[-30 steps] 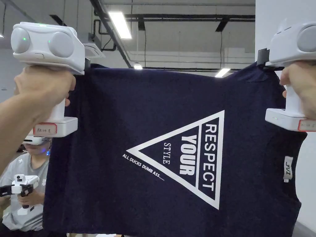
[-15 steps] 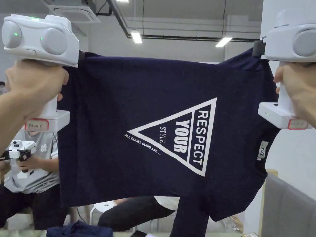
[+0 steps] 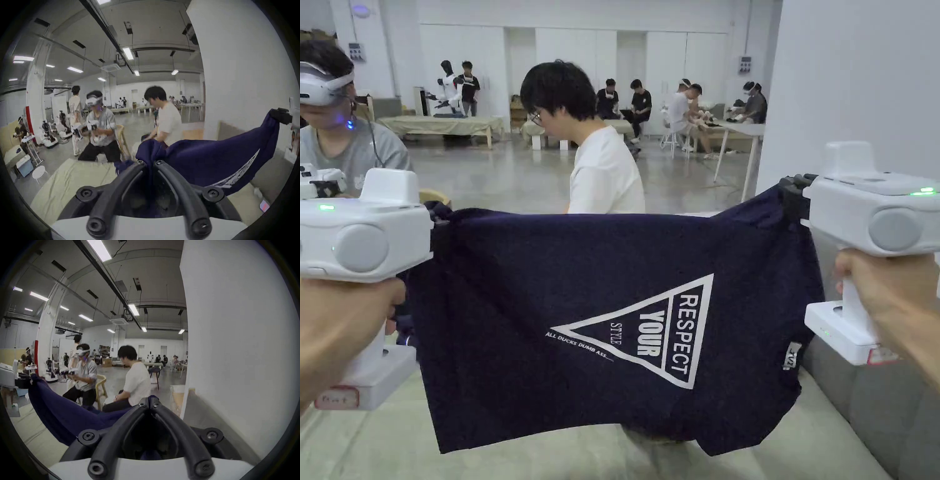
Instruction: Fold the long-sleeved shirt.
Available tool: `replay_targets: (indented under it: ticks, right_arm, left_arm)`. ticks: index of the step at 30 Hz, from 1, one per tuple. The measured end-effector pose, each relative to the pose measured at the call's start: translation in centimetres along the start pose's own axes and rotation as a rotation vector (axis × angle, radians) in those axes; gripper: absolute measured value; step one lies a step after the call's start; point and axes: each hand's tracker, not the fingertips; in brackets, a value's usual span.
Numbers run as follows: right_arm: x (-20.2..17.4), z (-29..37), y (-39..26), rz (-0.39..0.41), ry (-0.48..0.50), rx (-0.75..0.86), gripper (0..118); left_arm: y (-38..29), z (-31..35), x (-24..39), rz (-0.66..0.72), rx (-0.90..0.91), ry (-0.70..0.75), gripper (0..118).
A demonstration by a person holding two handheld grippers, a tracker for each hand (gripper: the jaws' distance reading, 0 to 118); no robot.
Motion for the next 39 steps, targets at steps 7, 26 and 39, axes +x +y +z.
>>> replay_targets:
  ticks: [7,26,39]
  right_arm:
    - [0.5,11.9,-12.7,0.030,0.047,-0.173,0]
    - [-1.0,28.0,-41.8,-0.038,0.227,-1.127,0]
    - [-2.0,28.1,-43.6,0.010,0.213,-1.183,75]
  left_arm:
    - [-15.4,9.1,1.2,0.040,-0.166,-0.097,8]
    - [-43.0,20.8,1.2,-0.092,-0.950,-0.252,8]
    - [-45.7,19.5,0.7,-0.045,-1.064,-0.087,83]
